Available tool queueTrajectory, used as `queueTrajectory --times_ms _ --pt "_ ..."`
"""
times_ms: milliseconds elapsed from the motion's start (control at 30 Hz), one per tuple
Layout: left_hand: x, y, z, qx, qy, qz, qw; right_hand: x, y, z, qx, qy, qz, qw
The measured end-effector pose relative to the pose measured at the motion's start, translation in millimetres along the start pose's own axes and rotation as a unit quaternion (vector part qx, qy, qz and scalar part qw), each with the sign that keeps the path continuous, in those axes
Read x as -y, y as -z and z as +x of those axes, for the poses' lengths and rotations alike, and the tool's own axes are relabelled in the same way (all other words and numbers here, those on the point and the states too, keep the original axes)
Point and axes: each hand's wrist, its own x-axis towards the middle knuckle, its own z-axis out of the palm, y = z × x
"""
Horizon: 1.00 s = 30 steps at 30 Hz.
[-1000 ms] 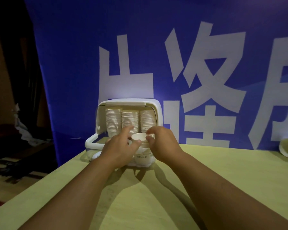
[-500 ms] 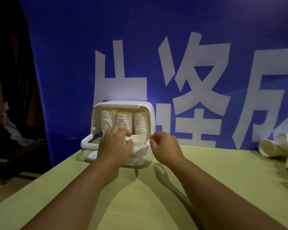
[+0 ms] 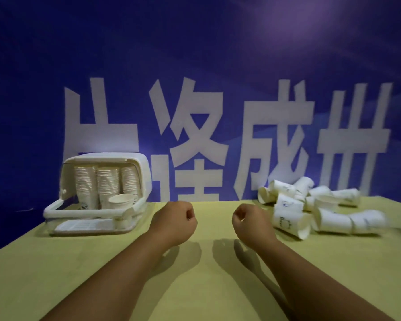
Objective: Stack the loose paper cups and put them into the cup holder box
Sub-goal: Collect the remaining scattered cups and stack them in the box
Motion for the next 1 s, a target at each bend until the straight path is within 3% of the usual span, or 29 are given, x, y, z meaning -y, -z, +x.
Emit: queueTrajectory --times_ms 200,333,433,633,800,1000 --pt "-70.4 -51.1 -1.2 0.068 -0.029 -0.044 0.996 -69.7 59.7 -11.0 -0.094 -0.055 -0.021 0.994" --pt "-106.7 -82.4 3.1 0.100 -0.048 -0.059 0.992 -108.8 84.5 -12.8 -0.132 -0.145 -0.010 0.981" --pt "-132.4 -101.9 7.9 0.116 -0.085 -0.019 0.989 -141.6 96.8 -10.4 -0.092 -0.163 -0.054 0.981" --pt "-180.6 -138.0 22.4 0.155 -0.179 0.057 0.970 -172.8 93.6 -2.9 -0.025 -0.120 -0.170 0.978" --pt "-198.6 -164.2 27.0 0.180 -0.187 0.081 0.962 -179.1 87.8 1.7 -0.001 -0.122 -0.176 0.977" --pt "-186.5 -154.6 23.9 0.151 -0.131 0.045 0.979 -172.5 87.4 0.4 -0.019 -0.125 -0.187 0.974"
